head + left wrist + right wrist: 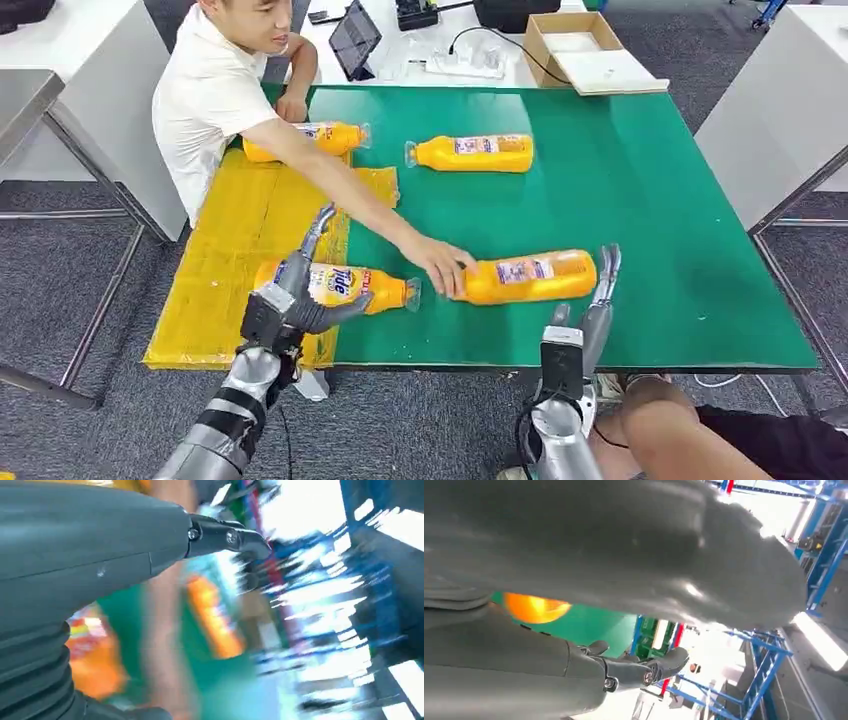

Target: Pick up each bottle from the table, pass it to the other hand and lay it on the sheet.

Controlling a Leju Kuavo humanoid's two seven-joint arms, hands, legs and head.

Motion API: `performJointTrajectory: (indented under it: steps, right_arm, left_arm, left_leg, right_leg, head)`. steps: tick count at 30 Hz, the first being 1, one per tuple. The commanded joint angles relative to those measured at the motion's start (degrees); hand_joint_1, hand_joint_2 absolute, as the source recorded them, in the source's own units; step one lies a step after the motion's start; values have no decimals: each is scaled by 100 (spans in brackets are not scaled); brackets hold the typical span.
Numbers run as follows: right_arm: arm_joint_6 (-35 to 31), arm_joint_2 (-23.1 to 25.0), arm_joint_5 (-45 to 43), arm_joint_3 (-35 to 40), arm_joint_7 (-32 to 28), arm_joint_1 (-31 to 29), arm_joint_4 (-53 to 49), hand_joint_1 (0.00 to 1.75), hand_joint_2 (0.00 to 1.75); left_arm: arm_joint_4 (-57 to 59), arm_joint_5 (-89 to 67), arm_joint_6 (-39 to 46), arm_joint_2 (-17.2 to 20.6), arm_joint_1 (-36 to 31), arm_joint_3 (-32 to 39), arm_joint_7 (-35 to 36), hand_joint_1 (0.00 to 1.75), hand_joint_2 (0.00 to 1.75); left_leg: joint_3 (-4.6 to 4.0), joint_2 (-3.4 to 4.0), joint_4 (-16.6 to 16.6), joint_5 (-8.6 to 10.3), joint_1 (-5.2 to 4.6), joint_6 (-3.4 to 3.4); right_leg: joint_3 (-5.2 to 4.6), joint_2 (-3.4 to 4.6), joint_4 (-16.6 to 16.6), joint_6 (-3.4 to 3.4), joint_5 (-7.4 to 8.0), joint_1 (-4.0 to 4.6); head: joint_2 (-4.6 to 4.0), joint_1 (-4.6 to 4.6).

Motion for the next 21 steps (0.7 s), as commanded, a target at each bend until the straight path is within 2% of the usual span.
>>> performJointTrajectory:
  steps: [1, 2, 3, 4, 5, 7, 8, 11, 14, 17, 21]
  right_arm:
    - [-79, -108, 125, 439, -182, -80, 353, 0, 0]
    - [-128, -158, 213, 523, -182, -67, 380, 0, 0]
    - [-143, -265, 428, 671, -182, -50, 439, 0, 175]
    - [-146, -332, 583, 739, -182, -56, 510, 0, 175]
    - [-240, -470, 1113, 831, -156, -121, 775, 0, 175]
    - [-80, -769, 2120, 850, 413, -154, 833, 0, 175]
    - [87, -793, 2168, 656, 409, -146, 793, 0, 175]
    - [214, -1230, 3333, 649, 1103, -427, 1135, 0, 175]
    - [397, -1395, 3656, 483, 1324, -755, 1519, 0, 175]
    - [397, -1395, 3656, 483, 1324, -755, 1519, 0, 175]
    - [593, -1523, 3970, 516, 1568, -1157, 2118, 0, 175]
  left_arm:
    - [-2242, 1199, -61, -55, 716, -572, -178, 0, 175]
    - [-2446, 1490, -65, -47, 808, -629, -132, 0, 175]
    - [-2677, 1616, 14, -28, 928, -719, -107, 0, 175]
    - [-2837, 1658, 107, 14, 1020, -795, -106, 0, 175]
    - [-2973, 1743, 199, 51, 1139, -844, -79, 0, 175]
    - [-3202, 1897, 314, 137, 1365, -903, -114, 0, 175]
    - [-3273, 1916, 345, 186, 1433, -929, -119, 0, 175]
    - [-3644, 1375, 765, 190, 1592, -867, -182, 0, 175]
    - [-3758, 965, 1292, 231, 1607, -945, -182, 0, 175]
    - [-3758, 965, 1292, 231, 1607, -945, -182, 0, 175]
    - [-3623, 955, 1360, 310, 1512, -1071, -182, 0, 175]
  left_leg:
    - [8, 14, 1, -9, 6, -9]
    - [13, 21, 2, -13, 7, -11]
    - [9, 18, 1, -10, 7, -8]
    - [17, 21, 2, -16, 10, -13]
    - [12, 19, -1, -11, 9, -9]
    - [25, 23, -8, -12, 8, -10]
    - [18, 15, -7, -9, 6, -7]
    - [14, 15, -6, -8, 3, -5]
    - [10, 14, 0, -9, 3, -5]
    - [8, 11, -4, -6, 1, -6]
    - [10, 9, -6, -5, -3, -7]
  right_leg:
    - [8, 6, -1, -10, -5, 8]
    - [11, 12, -1, -12, -7, 9]
    - [8, 11, -3, -10, -4, 8]
    - [17, 11, -3, -15, -9, 12]
    - [11, 9, -6, -11, -5, 11]
    - [22, 10, -13, -12, -6, 11]
    - [17, 5, -11, -9, -5, 8]
    - [13, 6, -9, -7, -5, 4]
    - [12, 7, -7, -7, -3, 4]
    - [10, 6, -9, -7, -1, 2]
    - [10, 4, -7, -7, -1, 0]
  head:
    - [0, 2]
    - [0, 2]
    - [0, 2]
    - [0, 0]
    - [0, 2]
    - [0, 0]
    - [0, 0]
    - [0, 0]
    - [0, 0]
    - [0, 2]
    - [0, -2]
